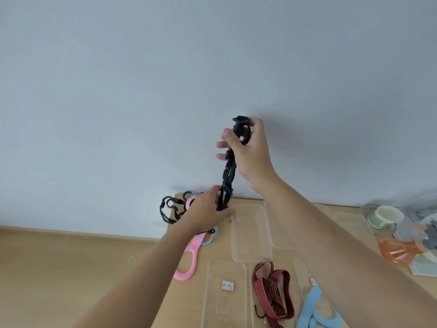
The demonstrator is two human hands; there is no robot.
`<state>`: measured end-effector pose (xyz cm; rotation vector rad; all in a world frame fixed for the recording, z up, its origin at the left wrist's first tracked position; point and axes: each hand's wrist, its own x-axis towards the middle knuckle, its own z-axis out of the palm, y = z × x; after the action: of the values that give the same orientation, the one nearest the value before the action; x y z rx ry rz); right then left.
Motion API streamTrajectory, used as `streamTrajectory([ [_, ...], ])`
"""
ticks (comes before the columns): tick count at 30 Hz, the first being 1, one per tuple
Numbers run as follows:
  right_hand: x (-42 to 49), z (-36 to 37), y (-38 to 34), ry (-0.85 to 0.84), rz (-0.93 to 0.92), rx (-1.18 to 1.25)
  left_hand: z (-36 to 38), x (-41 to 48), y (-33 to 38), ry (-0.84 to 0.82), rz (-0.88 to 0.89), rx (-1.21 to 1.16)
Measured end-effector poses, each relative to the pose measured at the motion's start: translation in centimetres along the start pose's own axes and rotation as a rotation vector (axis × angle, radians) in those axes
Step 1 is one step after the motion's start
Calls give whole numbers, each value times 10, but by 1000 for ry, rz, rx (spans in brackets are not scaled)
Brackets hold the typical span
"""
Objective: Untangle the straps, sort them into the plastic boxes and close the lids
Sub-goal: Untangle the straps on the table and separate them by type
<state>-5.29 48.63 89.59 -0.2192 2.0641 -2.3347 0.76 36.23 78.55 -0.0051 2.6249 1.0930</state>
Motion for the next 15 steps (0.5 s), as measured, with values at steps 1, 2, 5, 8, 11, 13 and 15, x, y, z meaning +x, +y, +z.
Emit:
streamTrajectory([
  [1,0,0,1,18,3,17,0,4,1,44,-18,-25],
  [2,-1,0,1,38,12,29,-2,8,1,76,-42,-63],
  [5,-2,-11,6,92,64,-20,-12,15,8,105,-48,-222],
  [8,0,-31,22,-6,116,-320,-27,19,18,184,5,-286],
  [11,-3,-47,41,-260,217,-583,-40,24,30,202,52,-374],
  [13,-7,-49,51,-364,276,-579,-46,26,39,205,68,-392],
  [15,-9,-48,54,-354,275,-524,-50,27,44,208,78,-389],
])
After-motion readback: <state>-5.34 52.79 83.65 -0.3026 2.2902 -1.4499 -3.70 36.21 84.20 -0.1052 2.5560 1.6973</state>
